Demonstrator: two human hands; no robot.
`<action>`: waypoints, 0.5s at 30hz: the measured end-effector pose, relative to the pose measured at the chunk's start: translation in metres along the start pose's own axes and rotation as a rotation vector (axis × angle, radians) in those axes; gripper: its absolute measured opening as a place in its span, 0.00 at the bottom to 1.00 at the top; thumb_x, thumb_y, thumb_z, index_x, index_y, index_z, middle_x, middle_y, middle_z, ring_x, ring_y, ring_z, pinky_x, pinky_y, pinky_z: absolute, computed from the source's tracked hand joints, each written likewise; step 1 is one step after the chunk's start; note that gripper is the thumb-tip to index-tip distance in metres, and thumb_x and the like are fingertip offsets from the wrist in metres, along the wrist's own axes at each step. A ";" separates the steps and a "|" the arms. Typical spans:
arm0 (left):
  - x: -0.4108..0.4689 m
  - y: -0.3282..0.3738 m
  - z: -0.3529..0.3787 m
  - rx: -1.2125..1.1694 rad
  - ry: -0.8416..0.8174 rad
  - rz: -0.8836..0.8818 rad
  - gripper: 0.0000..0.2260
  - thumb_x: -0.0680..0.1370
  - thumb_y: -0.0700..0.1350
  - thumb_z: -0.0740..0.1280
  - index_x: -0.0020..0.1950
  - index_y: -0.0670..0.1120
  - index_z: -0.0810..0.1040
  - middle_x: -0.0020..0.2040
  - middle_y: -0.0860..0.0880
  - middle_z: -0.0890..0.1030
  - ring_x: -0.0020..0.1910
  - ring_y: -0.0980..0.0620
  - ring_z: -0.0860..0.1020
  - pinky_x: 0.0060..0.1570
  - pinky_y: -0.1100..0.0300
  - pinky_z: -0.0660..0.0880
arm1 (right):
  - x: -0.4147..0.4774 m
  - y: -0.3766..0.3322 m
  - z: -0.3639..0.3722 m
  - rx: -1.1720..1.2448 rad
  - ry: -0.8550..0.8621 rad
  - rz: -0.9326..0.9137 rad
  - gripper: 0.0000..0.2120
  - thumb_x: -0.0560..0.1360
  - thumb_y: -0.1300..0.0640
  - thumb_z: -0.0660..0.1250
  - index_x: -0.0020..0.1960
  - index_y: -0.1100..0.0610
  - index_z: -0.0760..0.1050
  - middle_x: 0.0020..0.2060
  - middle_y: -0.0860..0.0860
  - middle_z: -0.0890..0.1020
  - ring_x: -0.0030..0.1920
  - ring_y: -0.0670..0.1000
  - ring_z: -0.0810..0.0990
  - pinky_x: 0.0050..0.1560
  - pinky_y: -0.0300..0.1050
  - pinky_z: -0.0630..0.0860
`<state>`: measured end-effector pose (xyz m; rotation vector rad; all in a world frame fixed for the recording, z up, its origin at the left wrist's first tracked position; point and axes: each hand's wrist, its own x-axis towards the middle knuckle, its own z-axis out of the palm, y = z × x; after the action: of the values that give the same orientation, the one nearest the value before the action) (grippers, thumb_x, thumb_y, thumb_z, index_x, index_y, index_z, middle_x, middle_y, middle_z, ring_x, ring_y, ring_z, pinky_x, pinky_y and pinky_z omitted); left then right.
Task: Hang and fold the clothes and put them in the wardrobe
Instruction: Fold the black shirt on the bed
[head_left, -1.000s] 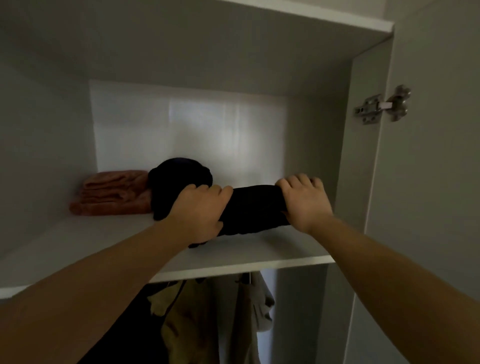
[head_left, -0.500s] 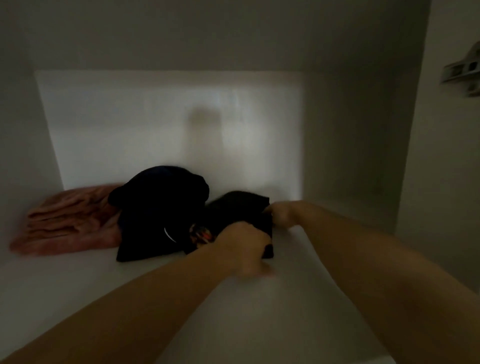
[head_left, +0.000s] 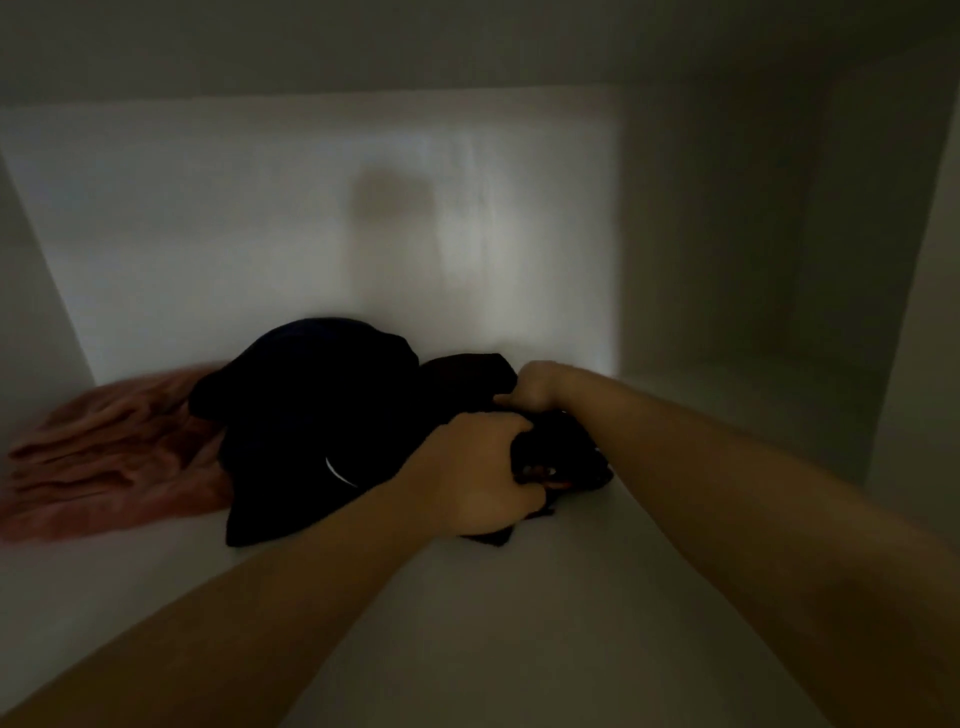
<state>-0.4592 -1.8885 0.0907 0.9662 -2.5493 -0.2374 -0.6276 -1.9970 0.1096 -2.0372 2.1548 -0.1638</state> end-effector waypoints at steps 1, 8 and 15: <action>0.000 -0.006 -0.006 -0.051 -0.021 0.043 0.16 0.73 0.48 0.74 0.60 0.48 0.80 0.55 0.50 0.82 0.54 0.55 0.80 0.58 0.51 0.76 | 0.003 -0.001 0.001 -0.041 0.050 0.014 0.32 0.81 0.37 0.59 0.74 0.59 0.69 0.70 0.59 0.73 0.67 0.59 0.74 0.67 0.50 0.71; -0.015 -0.045 0.008 0.482 -0.074 -0.013 0.48 0.78 0.47 0.69 0.78 0.63 0.33 0.82 0.53 0.45 0.81 0.44 0.49 0.74 0.46 0.64 | 0.011 -0.005 0.005 0.033 -0.059 0.034 0.31 0.86 0.42 0.48 0.77 0.64 0.63 0.76 0.61 0.67 0.74 0.59 0.67 0.72 0.50 0.63; -0.001 -0.032 0.030 0.704 0.128 -0.153 0.45 0.77 0.48 0.69 0.81 0.50 0.38 0.79 0.42 0.52 0.67 0.37 0.70 0.43 0.50 0.78 | 0.004 -0.006 -0.009 0.315 -0.124 0.024 0.31 0.86 0.43 0.48 0.80 0.63 0.57 0.79 0.60 0.58 0.78 0.58 0.61 0.74 0.50 0.60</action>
<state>-0.4518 -1.9116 0.0539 1.3617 -2.4632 0.7055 -0.6233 -2.0017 0.1190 -1.7955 1.9372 -0.3406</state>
